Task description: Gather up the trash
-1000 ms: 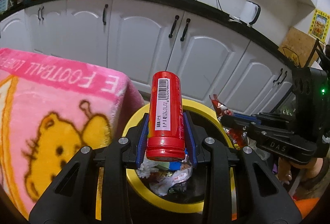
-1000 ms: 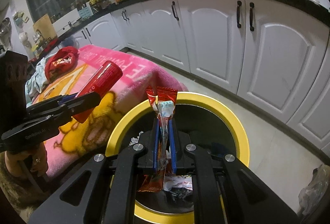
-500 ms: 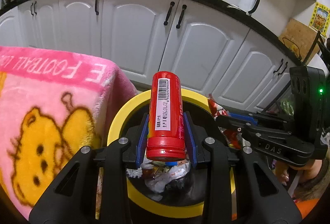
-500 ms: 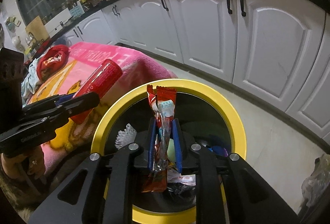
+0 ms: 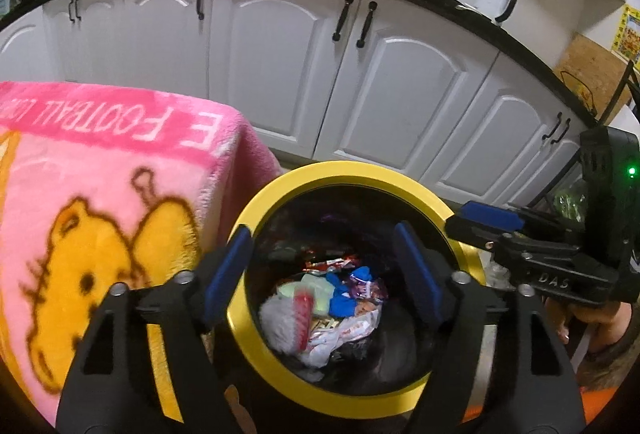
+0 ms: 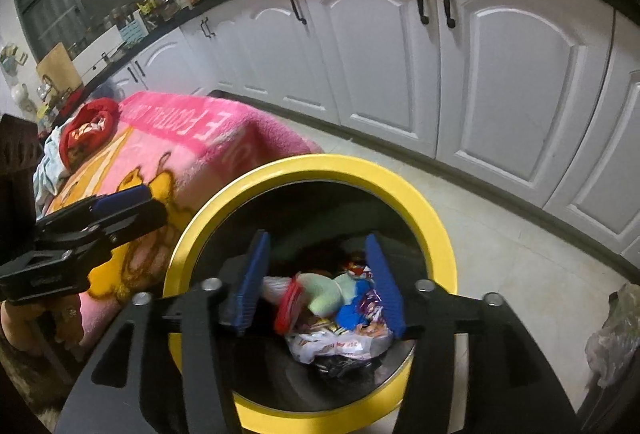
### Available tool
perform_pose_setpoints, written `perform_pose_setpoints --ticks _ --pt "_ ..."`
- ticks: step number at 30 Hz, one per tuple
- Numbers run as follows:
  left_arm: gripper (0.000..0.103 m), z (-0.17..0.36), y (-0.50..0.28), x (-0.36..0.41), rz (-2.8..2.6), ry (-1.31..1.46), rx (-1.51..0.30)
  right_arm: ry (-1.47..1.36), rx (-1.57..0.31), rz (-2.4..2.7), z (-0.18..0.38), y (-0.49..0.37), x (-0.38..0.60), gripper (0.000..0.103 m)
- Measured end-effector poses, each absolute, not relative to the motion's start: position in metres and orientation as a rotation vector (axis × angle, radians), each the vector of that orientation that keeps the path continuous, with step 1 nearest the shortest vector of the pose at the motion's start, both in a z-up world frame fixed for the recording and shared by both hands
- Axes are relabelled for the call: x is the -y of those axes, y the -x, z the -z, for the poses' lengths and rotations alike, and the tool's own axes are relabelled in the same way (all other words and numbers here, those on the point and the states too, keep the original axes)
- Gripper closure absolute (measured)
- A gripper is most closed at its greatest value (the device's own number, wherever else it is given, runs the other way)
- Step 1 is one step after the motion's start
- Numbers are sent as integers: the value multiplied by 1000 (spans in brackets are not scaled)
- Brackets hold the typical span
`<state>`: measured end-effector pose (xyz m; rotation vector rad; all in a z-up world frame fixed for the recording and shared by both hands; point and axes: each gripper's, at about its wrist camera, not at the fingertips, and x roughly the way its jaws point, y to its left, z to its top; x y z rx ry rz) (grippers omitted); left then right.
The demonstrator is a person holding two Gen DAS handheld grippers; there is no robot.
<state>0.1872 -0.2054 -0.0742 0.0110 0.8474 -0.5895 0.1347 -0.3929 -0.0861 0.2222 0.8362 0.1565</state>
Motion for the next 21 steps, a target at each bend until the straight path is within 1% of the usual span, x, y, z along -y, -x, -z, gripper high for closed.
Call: perform_pose_setpoints --ticks 1,3,4,5,6,7,9,13,14,21 --pt "23 73 -187 203 584 -8 -846 -218 -831 -153 83 -133 392 48" --pt "15 70 -186 197 564 -5 -841 -202 -819 -146 79 -131 389 40" --pt "14 68 -185 193 556 -2 -839 -191 -812 -141 76 -129 387 37" --pt "12 65 -184 189 544 3 -836 -179 -803 -137 71 -127 385 30" --pt "11 63 -184 186 533 6 -835 -173 -794 -135 68 -126 382 26" --pt "11 60 -183 181 520 11 -832 -170 -788 -136 64 -124 379 25" --pt "11 55 -180 172 498 14 -824 -166 -783 -140 54 -121 372 16" --pt "11 43 -174 151 441 24 -812 -142 -755 -142 32 -116 355 14" --pt "11 40 -173 146 433 26 -810 -136 -750 -142 26 -114 349 7" --pt "11 16 -150 110 366 28 -758 -123 -731 -148 0 -94 311 6"
